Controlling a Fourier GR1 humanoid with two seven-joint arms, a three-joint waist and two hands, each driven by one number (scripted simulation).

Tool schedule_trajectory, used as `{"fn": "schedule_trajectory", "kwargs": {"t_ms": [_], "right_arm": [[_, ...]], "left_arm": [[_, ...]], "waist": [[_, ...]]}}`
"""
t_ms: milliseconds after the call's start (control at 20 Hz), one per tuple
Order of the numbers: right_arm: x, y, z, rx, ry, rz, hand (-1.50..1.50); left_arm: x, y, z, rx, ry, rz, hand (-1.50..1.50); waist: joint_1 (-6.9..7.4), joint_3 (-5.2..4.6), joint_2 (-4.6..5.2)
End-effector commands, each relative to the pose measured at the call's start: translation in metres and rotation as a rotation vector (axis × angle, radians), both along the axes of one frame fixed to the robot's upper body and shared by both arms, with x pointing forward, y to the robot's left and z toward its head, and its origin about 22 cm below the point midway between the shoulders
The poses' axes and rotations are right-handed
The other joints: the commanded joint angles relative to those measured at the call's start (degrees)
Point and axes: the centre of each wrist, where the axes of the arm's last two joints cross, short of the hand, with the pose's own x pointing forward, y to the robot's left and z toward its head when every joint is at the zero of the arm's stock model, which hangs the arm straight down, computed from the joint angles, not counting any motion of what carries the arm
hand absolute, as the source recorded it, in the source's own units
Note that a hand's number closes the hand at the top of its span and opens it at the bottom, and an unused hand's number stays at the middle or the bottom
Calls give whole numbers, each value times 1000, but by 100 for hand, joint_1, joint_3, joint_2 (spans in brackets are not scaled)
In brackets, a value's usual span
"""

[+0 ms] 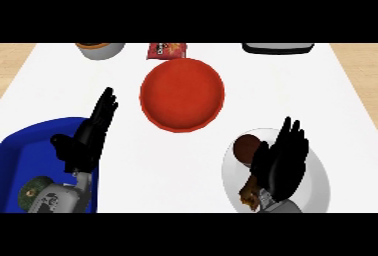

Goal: Pick the sweet potato from the plate and place it in the bowl

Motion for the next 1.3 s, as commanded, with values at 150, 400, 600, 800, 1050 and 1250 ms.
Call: {"fn": "schedule_trajectory", "kwargs": {"t_ms": [150, 400, 600, 800, 1050, 1250], "right_arm": [[-16, 29, 17, 50, 184, -199, -150], [-19, 28, 26, 77, 214, -189, -150], [-44, 36, 32, 115, 169, -146, -150], [-40, 44, 42, 151, 98, -104, -150], [-53, 40, 39, 175, 81, -90, -150], [-60, 41, 18, 214, 76, -110, -150]], "left_arm": [[1, -9, 2, -17, 11, -9, 0], [1, 3, -1, -1, -8, -11, 0], [-2, -8, -11, 3, -5, -9, 0], [8, 8, 0, 6, 2, 9, 0], [10, 2, -4, -8, -19, 8, 0], [2, -9, -5, -13, -5, 5, 0]], "waist": [[40, 35, 34], [52, 36, 49], [7, 36, 42], [53, 39, 50], [12, 40, 54], [22, 44, 57]]}}
